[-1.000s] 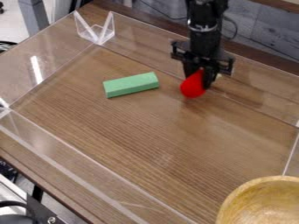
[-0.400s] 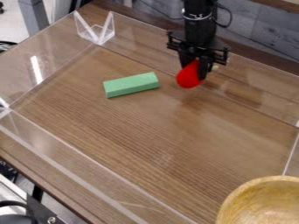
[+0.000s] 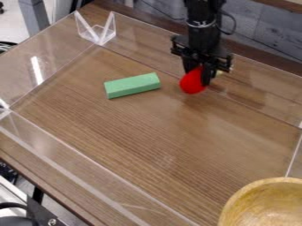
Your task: Move the red fruit to the right
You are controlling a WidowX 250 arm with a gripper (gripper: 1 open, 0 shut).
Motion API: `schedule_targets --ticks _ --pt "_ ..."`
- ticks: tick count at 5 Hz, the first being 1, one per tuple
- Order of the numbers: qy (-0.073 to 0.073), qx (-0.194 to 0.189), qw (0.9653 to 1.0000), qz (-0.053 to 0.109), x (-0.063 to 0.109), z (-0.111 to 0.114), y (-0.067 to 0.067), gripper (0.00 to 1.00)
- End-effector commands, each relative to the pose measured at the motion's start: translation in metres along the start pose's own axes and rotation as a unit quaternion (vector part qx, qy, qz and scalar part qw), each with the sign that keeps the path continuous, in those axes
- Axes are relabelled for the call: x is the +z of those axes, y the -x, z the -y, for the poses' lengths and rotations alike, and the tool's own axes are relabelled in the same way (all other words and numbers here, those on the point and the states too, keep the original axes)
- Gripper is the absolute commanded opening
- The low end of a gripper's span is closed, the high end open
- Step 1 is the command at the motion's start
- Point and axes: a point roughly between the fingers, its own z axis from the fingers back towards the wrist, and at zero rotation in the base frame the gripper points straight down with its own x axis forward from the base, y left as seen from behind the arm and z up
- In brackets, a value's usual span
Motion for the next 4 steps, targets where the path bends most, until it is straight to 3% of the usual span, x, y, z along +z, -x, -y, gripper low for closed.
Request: schedule_targets --ticks 1,2,4 --pt "-0.005 0.002 0.9996 0.027 0.020 0.006 -0.011 0.00" --pt "-0.008 0.004 0.9996 0.027 0.022 0.011 -0.015 0.00" --pt "-0.020 0.065 0.9971 0.033 0.031 0.004 -0.017 0.00"
